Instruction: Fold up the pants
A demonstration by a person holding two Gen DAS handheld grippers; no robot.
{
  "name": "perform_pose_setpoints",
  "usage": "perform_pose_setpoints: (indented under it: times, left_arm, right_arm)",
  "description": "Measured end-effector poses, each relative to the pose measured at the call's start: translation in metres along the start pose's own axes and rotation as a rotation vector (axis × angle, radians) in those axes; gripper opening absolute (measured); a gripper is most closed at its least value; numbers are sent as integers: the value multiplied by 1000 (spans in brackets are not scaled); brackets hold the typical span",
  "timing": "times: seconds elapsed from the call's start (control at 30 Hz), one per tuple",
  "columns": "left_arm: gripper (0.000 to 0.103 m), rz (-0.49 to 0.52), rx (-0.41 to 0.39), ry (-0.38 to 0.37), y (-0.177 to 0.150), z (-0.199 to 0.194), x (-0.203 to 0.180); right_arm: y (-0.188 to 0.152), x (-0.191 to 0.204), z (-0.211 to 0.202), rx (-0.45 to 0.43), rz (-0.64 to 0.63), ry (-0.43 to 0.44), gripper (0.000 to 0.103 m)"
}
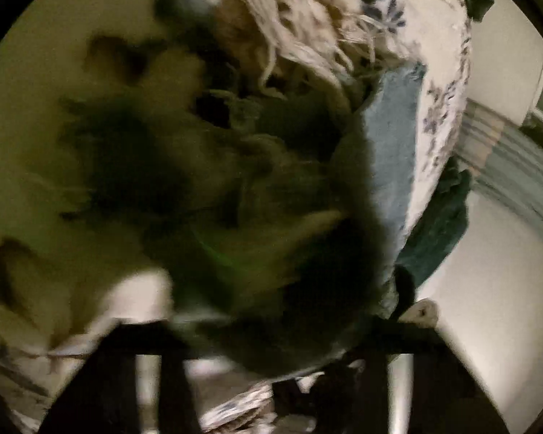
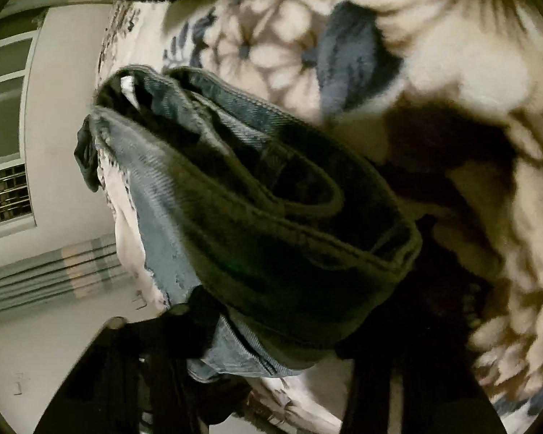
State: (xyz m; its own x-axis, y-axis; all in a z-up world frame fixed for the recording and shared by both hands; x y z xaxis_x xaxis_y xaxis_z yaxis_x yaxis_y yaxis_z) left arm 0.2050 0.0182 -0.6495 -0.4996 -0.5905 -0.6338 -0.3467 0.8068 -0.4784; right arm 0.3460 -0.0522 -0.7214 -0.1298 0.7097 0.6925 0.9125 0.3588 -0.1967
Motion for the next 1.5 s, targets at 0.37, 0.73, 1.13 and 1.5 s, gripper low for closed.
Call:
perform_pose_setpoints:
  times: [0.37,0.73,1.13,1.5]
  left_arm:
    - [34,251,27,-16,-17,-51,-38]
    - [83,1,56,-59,-18,-20,12]
    - [87,-3,17,-52,4,13,-24]
    - [20,294,-53,7,-1,-23,-107]
  right_arm:
    - [-24,45,-29,-23,5,70,29]
    - [-33,0,-18,58,-30,-68,76]
    - [-9,-7,-2,29,2,77,87]
    - [-4,19,-28,-126,-56,17,27]
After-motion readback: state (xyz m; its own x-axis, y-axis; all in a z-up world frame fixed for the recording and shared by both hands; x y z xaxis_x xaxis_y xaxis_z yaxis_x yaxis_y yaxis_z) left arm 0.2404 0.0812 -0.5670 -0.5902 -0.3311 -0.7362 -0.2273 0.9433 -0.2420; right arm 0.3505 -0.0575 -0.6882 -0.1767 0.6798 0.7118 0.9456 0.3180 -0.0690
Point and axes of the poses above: each gripper's, at about its wrist camera, not at the fingertips, and z roughly the way its jaws point, x to its left, y to its top, the point moved 10 cm from there along z, roughly the way its jaws point, and after that the axes turned 4 degrees about y, right-handed, at the moved point
